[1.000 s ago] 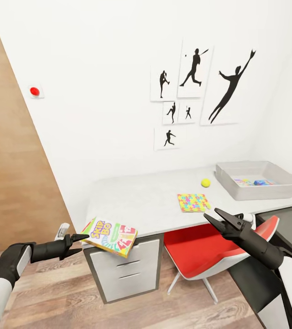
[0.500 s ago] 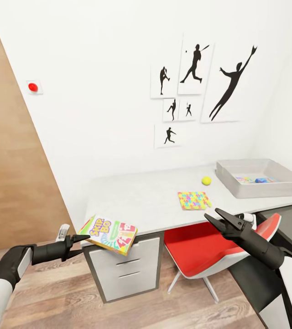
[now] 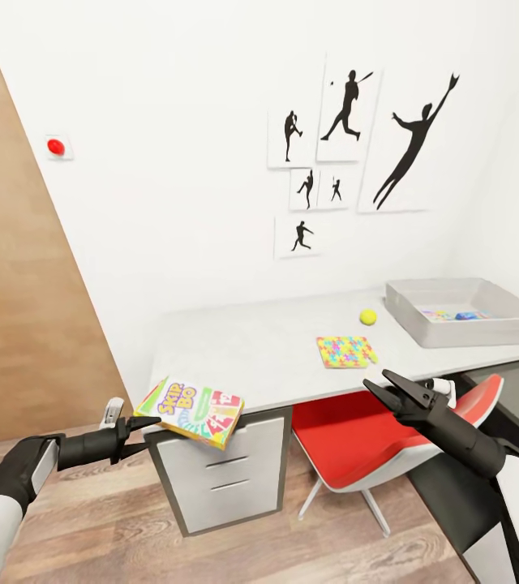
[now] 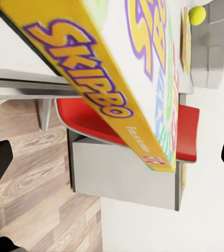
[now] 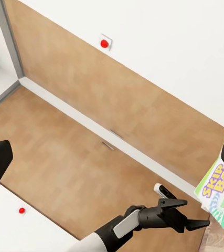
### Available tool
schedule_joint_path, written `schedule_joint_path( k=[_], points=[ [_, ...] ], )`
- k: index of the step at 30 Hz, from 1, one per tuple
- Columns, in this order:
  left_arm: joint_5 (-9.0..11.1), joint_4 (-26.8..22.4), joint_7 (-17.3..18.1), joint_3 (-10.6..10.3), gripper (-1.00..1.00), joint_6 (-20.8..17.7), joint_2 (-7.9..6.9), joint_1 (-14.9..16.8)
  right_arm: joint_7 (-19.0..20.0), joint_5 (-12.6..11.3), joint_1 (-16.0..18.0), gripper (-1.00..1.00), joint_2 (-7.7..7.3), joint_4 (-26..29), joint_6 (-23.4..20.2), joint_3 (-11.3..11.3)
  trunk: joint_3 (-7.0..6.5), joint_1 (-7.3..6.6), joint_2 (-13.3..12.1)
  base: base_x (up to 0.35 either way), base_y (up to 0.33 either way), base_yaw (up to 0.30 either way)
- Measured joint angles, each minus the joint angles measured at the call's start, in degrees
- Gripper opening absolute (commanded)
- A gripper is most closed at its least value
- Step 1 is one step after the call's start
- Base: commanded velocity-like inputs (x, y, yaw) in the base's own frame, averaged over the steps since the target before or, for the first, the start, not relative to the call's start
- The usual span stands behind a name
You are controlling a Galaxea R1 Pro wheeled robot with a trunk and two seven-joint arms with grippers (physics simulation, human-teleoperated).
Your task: Put all the toys in the child's room - the three board games (two on the bed and one on the table), the two jigsaw puzzles on the table, and the tennis ball on the table - inside the toy box on the table in the child's room.
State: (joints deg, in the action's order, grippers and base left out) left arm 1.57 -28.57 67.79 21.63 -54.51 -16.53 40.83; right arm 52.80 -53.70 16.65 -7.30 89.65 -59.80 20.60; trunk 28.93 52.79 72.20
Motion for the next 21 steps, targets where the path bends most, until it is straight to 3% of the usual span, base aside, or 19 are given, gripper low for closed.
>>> schedule_joint_path(
  k=[11, 21],
  points=[
    [-0.11, 0.0, 0.39, -0.16, 1.0, 0.11, 0.1, -0.04, 0.0, 0.0, 0.0, 1.0, 0.0, 0.0, 0.0, 0.0, 1.98, 2.42, 4.41, 0.0, 0.0, 0.0],
    [-0.28, -0.04, 0.36, -0.24, 1.0, 1.01, 0.24, -0.08, 0.0, -0.02, 0.0, 1.0, 0.0, 0.0, -0.01, 0.0, 1.98, 2.42, 4.43, 0.0, 0.0, 0.0]
  ],
)
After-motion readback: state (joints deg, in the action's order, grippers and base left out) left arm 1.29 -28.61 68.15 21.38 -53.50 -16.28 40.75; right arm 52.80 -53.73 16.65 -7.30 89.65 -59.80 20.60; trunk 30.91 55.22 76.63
